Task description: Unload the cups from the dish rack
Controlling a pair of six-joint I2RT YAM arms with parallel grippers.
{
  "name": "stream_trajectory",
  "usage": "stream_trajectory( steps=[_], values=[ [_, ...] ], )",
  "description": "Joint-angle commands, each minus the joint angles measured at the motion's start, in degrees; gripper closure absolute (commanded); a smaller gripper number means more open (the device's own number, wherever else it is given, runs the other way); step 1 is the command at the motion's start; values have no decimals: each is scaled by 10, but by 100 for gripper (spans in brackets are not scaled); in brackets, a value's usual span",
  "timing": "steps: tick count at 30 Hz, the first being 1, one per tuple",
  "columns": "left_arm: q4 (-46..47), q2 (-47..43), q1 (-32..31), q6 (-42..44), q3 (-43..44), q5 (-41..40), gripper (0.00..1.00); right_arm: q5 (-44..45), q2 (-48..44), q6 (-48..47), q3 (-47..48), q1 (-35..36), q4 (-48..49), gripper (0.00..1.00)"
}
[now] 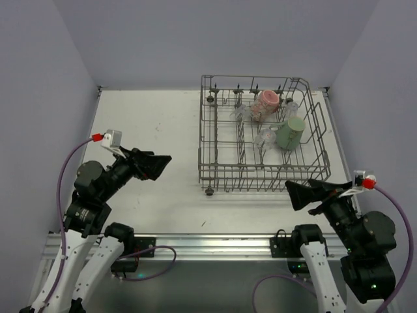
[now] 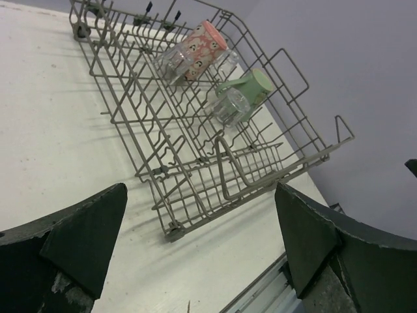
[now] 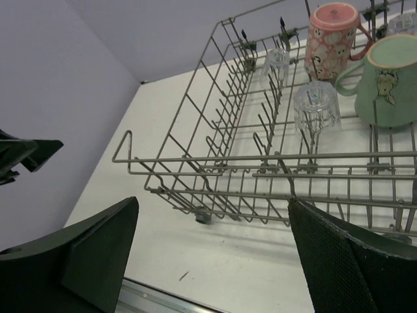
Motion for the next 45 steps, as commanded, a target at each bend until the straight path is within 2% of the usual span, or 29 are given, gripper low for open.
stream_trajectory(
  steps=[1,6,7,9,10,11,12,15,19,27,34,45],
  values=[
    [13,9,-2,47,-10,-32,0,11,29,-8,-15,0,-13,1],
    [17,57,-2,65,0,-55,0,-28,94,-23,49,0,19,3],
    [17,81,-2,68,6,-65,0,-27,145,-24,68,0,9,3],
    [-30,110,-2,66,53,-88,0,-21,211,-37,139,0,-35,3],
    [-48,140,-2,66,76,-103,0,-14,277,-40,166,0,-53,3],
    [-66,158,-3,68,124,-111,1,-4,307,-40,221,0,-71,3],
    [-113,175,-9,67,151,-128,1,1,335,-43,244,0,-98,3],
    [-169,231,-11,57,227,-189,1,21,470,-38,388,1,-160,2],
    [-185,271,-17,54,289,-204,0,30,568,-20,465,1,-203,5],
    [-234,375,-17,22,453,-184,0,94,710,7,444,26,-175,6],
    [-234,399,-19,16,463,-142,0,128,781,0,400,44,-109,6],
    [-254,425,-18,43,488,-132,0,161,888,6,371,57,-44,4]
  ],
)
